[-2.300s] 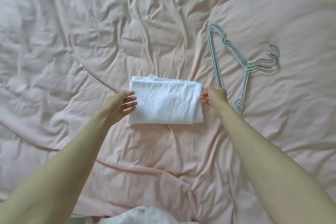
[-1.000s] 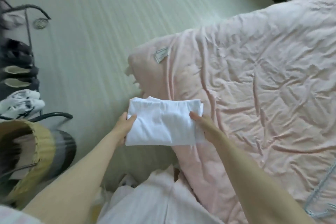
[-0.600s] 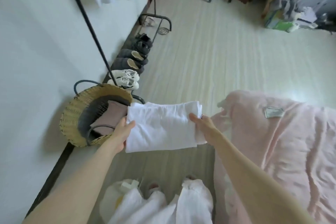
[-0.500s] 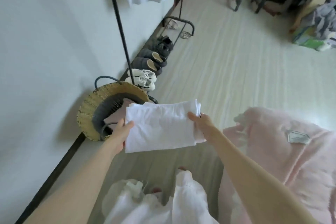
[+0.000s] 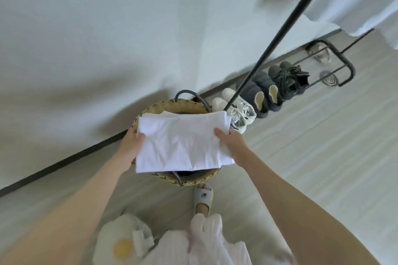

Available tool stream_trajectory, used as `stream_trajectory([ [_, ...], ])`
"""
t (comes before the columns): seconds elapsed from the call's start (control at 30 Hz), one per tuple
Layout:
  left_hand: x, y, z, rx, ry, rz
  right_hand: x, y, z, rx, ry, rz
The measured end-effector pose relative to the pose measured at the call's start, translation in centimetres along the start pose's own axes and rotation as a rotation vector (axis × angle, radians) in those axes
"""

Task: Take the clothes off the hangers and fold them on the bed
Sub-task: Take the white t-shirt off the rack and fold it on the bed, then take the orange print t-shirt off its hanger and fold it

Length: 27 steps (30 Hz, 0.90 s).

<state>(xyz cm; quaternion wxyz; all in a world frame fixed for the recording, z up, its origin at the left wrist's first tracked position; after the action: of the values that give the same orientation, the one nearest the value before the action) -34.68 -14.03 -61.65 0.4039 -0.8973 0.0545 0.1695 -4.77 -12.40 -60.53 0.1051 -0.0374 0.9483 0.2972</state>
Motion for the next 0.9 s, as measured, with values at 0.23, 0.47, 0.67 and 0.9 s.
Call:
stream_trajectory([
  [0.23,4.8,5.0,12.8,-0.026,-0.058,0.208,5.4,-1.0,15.8,0.004,0.095,-0.188],
  [0.47,13.1,18.8,24.3,-0.294,0.096,0.377,9.2,-11.2,32.4,0.068,0.082,-0.402],
  [0.67,16.8,25.5,31.4,-0.286,0.078,0.456,10.7,-16.1,41.4,0.057,0.005,-0.463],
  [0.9,16.3,25.0,32.1,-0.251,0.143,0.609,10.7,-16.0,41.7,0.050,-0.067,-0.638],
])
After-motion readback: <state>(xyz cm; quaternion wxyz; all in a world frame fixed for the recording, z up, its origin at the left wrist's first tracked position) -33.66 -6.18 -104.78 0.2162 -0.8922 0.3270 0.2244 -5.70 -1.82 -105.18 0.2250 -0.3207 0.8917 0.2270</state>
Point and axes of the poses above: each hand's wrist, its own z-axis towards the middle knuckle, its own x-axis out of the palm, y = z × x, the point moved 8 cm from there along z, towards the middle knuckle, and after that the axes turned 6 degrees about x, right-handed, at the moved point
